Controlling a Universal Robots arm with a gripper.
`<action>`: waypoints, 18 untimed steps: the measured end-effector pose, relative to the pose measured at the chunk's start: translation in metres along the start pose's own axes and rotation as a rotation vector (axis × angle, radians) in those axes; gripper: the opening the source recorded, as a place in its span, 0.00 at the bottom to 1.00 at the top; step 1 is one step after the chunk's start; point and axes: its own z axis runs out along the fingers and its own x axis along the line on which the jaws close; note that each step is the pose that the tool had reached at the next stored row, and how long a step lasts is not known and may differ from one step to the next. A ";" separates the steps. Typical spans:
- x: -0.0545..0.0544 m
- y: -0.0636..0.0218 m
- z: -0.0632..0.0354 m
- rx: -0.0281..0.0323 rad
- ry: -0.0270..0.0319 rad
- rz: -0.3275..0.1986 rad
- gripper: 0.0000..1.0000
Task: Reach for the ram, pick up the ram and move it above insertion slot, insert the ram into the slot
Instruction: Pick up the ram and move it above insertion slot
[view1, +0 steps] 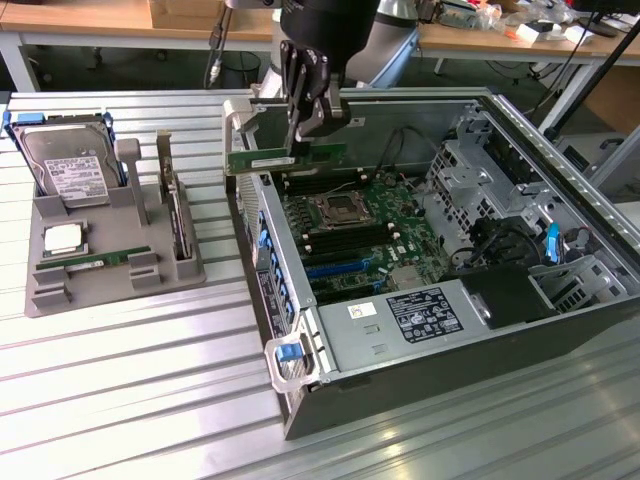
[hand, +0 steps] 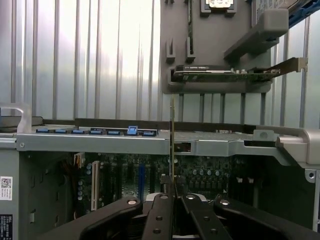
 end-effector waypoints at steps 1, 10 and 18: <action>0.000 -0.0014 -0.0001 0.0000 0.0000 0.000 0.12; 0.000 -0.0114 -0.0005 0.0001 0.0000 0.000 0.12; 0.001 -0.0229 -0.0011 0.0001 0.0003 0.000 0.12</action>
